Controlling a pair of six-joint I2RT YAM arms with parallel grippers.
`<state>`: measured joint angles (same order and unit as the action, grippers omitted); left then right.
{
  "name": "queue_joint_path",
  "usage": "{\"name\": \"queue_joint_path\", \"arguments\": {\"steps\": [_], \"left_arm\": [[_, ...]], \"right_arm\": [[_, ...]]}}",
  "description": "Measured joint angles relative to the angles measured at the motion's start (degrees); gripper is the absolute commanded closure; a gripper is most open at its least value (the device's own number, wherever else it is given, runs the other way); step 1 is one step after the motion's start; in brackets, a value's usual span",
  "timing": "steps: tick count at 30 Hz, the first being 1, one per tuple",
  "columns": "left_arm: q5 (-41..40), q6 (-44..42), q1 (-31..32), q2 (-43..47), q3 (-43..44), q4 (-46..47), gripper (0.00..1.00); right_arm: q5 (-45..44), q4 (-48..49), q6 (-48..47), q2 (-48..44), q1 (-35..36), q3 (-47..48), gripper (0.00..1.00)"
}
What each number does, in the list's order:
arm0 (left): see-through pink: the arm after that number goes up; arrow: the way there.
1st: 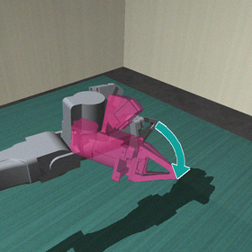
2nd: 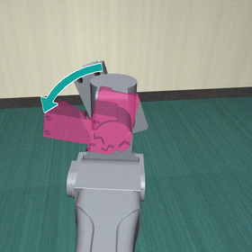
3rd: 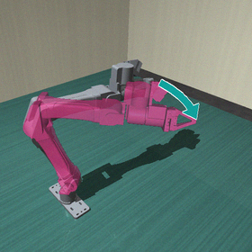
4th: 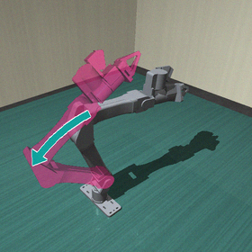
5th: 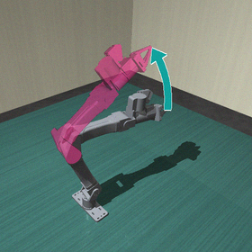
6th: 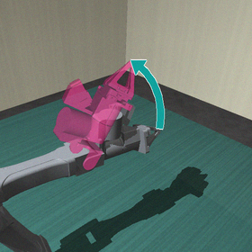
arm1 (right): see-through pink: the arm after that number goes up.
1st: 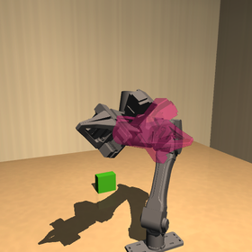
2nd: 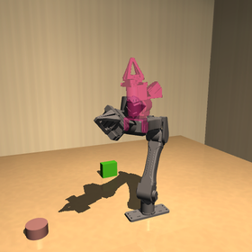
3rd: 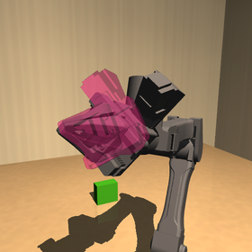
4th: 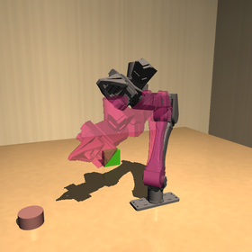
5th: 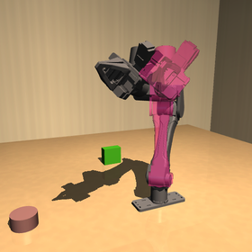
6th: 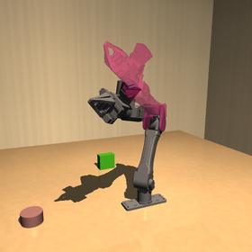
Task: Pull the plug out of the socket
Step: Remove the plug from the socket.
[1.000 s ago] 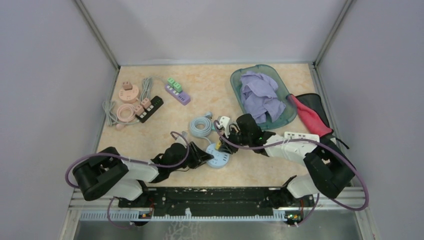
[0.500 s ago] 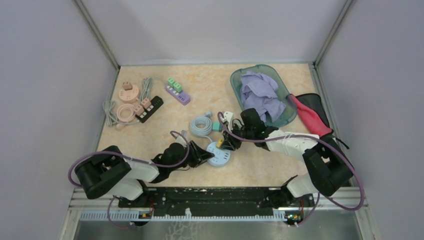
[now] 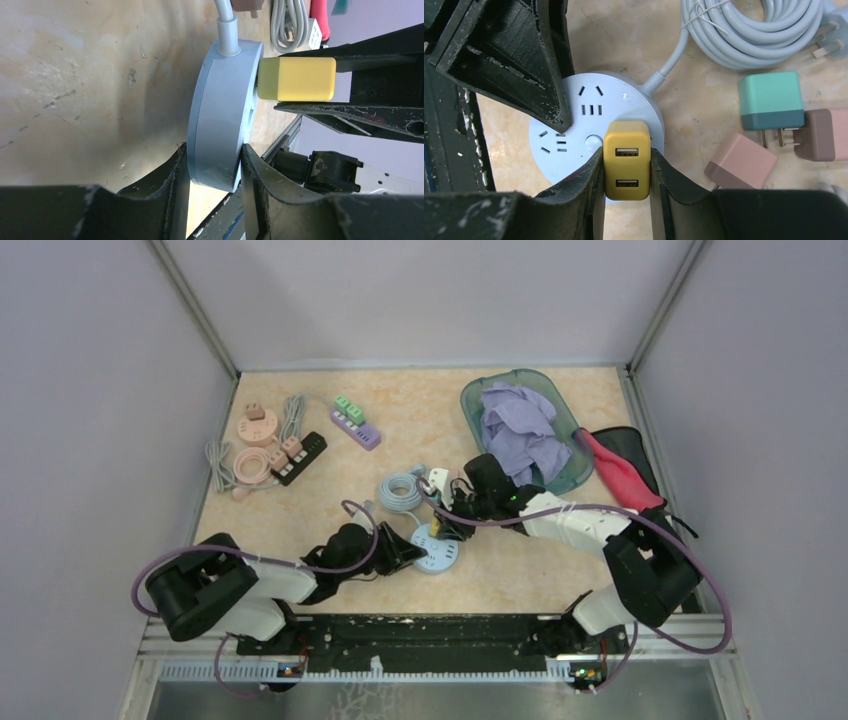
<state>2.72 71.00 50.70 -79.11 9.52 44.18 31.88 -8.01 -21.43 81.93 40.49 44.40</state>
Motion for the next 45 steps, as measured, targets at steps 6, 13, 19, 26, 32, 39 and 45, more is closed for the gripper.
{"name": "queue_joint_path", "arguments": {"steps": [6,13,19,26,32,39,45], "left_arm": [[-0.2,-0.13,-0.24,-0.07,0.2,-0.26,1.0],[-0.74,0.02,-0.79,0.76,0.2,-1.36,1.0],[-0.7,-0.13,-1.09,1.57,0.22,-3.78,1.0],[-0.74,-0.15,-1.53,1.75,0.04,-3.34,1.0],[0.0,-0.31,-2.05,1.73,-0.7,-2.08,1.0],[0.22,-0.37,-2.38,1.25,-0.74,-1.14,1.0],[0.24,-0.79,-2.38,1.33,-0.76,-1.14,1.0]], "right_arm": [[-2.1,-0.11,4.48,0.31,0.17,0.22,1.0],[-5.73,1.18,5.81,0.63,1.84,-0.11,1.0],[-12.79,0.22,6.56,1.86,6.12,1.53,1.0],[-8.94,-0.52,6.64,2.08,3.98,1.97,1.0],[6.56,3.37,9.22,1.33,-2.69,0.11,1.0],[15.45,7.17,11.67,-0.42,-2.32,0.13,1.0],[9.99,7.26,12.11,-1.81,-4.39,0.13,1.0]]}}
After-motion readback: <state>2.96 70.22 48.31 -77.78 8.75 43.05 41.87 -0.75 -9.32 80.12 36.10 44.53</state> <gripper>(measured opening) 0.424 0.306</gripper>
